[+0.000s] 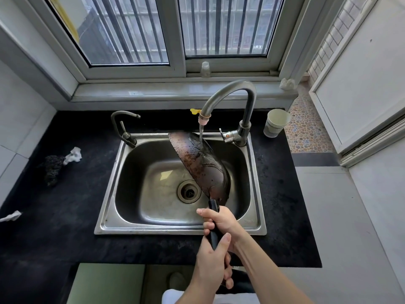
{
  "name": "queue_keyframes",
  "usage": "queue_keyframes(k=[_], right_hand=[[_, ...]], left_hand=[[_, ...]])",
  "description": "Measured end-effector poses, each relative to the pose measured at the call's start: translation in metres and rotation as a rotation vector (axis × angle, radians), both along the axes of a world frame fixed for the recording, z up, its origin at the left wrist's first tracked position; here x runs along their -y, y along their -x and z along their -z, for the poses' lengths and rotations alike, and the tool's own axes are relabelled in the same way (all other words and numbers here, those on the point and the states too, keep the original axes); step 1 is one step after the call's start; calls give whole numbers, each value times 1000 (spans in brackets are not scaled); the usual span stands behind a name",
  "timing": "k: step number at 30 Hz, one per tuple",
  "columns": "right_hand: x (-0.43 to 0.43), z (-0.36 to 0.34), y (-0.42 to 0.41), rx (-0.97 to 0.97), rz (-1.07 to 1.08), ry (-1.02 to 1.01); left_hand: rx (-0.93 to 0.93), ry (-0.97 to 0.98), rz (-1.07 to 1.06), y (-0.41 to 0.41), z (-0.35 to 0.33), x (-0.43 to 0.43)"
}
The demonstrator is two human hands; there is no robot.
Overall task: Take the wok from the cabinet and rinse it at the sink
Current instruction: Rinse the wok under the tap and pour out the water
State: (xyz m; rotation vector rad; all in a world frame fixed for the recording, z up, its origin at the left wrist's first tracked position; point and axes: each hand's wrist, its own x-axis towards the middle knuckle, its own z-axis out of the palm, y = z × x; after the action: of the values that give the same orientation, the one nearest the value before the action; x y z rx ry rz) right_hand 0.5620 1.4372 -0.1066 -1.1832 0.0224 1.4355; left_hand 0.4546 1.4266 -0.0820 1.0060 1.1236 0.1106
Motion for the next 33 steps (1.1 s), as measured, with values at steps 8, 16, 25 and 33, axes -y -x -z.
queue_keyframes(k=[8,16,25,33], right_hand=[[3,-2,-5,-24,-21,1],[3,-6,-9,-50,-5,16],[-4,-19,16,-36,-31,23],[-18,-30,60,272,-79,199]], left_hand=[[-34,-46,17,-6,-1,2],[-35,16,-5,-11,-6,2],[-31,4,-5,18,-20,-9],[-46,-225,89,70,-8,-22]])
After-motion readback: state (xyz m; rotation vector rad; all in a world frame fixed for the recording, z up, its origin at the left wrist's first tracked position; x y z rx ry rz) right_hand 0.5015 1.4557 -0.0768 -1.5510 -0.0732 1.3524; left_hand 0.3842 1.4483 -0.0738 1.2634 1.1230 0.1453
